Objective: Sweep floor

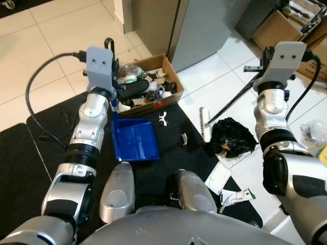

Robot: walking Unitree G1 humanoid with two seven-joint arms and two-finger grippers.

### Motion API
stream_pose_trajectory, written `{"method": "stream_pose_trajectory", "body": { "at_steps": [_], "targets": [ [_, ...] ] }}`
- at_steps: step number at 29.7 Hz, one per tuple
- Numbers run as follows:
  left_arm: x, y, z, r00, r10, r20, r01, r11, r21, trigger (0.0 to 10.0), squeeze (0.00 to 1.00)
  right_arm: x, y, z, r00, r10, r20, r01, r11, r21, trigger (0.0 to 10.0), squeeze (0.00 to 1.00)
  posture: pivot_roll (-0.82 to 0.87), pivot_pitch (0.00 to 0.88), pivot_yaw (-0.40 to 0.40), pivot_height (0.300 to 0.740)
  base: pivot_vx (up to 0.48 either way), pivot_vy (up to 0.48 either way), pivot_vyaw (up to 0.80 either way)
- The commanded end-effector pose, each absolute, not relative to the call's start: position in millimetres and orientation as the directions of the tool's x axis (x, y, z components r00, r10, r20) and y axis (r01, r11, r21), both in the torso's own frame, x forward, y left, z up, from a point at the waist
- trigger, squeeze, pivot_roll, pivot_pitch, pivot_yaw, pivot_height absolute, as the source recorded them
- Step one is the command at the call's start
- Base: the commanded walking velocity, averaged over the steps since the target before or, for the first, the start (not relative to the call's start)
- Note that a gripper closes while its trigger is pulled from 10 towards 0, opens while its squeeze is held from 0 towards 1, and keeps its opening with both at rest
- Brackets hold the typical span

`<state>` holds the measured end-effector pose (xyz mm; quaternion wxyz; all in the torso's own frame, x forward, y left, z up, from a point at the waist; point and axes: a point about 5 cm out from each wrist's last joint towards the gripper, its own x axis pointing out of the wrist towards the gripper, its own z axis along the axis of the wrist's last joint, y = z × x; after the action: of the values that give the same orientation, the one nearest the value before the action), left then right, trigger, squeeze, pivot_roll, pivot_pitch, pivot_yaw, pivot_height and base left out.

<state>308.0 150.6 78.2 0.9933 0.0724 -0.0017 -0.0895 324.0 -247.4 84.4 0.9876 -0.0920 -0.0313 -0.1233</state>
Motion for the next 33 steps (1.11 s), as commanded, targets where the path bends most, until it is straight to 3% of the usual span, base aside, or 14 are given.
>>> {"method": "stream_pose_trajectory", "body": {
  "at_steps": [1, 17, 26, 33],
  "targets": [
    [307.0, 140.1, 78.6, 0.973, -0.229, 0.04, 0.22, 0.962, 0.161, 10.0, 0.0, 321.4, -252.8, 85.5, 0.955, -0.276, 0.108, 0.292, 0.939, -0.181, 10.0, 0.0, 0.24, 0.0, -0.091, 0.74, 0.0, 0.0, 0.0],
    [299.1, 125.3, 44.5, 0.943, -0.324, -0.08, 0.333, 0.924, 0.188, 10.0, 0.0, 325.2, -239.4, 78.8, 0.975, -0.215, 0.062, 0.224, 0.927, -0.3, 10.0, 0.0, 0.24, 0.0, -0.09, 0.74, 0.0, 0.0, 0.0],
    [289.4, 132.1, 37.5, 0.944, -0.327, -0.051, 0.322, 0.871, 0.371, 10.0, 0.0, 320.3, -228.8, 64.2, 0.985, -0.173, -0.005, 0.163, 0.938, -0.306, 10.0, 0.0, 0.25, 0.0, -0.088, 0.74, 0.0, 0.0, 0.0],
    [285.9, 138.9, 32.2, 0.947, -0.315, -0.057, 0.31, 0.857, 0.412, 10.0, 0.0, 319.8, -229.0, 62.8, 0.987, -0.157, -0.018, 0.143, 0.938, -0.317, 10.0, 0.0, 0.24, 0.004, -0.099, 0.74, 0.0, 0.0, 0.0]
  ]
}}
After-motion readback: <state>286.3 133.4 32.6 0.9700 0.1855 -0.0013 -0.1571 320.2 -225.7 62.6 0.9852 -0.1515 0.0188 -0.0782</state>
